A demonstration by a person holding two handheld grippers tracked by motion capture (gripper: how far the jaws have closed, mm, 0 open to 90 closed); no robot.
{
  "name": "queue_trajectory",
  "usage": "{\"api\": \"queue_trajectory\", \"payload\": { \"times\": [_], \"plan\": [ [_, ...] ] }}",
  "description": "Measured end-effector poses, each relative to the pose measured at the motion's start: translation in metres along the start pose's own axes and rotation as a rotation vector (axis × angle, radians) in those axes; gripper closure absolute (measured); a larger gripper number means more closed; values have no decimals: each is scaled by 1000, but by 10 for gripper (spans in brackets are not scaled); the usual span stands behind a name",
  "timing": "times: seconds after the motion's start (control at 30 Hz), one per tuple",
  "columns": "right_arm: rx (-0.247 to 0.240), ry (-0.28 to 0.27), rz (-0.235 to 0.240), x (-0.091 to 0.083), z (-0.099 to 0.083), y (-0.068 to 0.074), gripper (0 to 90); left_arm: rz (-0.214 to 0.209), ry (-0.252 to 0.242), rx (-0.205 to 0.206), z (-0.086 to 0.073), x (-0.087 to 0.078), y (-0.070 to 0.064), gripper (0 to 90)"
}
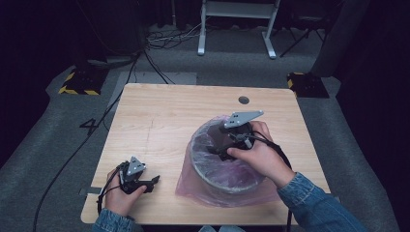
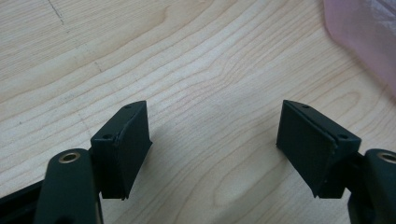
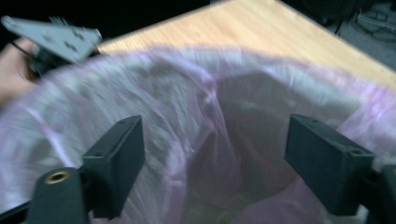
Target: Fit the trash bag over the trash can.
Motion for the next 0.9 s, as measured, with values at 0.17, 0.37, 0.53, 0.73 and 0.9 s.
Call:
{"api": "queue_trajectory", "payload": {
  "times": [0.17,0.37,0.53,0.73,0.9],
  "plan": [
    [-4,73,-38,18,-7,-3,178,-3,1,-2,0,0,0,255],
    [-4,195,-32,33,-16,-6,261,-4,2,-2,0,0,0,254],
    [-5,283,-5,45,-23,-8,283,-5,1,-2,0,0,0,252],
    [-34,378,-13,57,-29,-4,243,-6,2,0,0,0,0,251],
    [-48,434,15,68,-35,0,220,-8,4,6,0,0,0,245]
  ]
}}
Point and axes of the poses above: each handheld gripper's, and its own axes: x roughly forward along the jaws, z roughly out of its top, y roughly to its left, the point moved 3 cm from there along x, roughly forward along the jaws, and after that the axes turned 8 degrees about y, right-handed, at the moved point
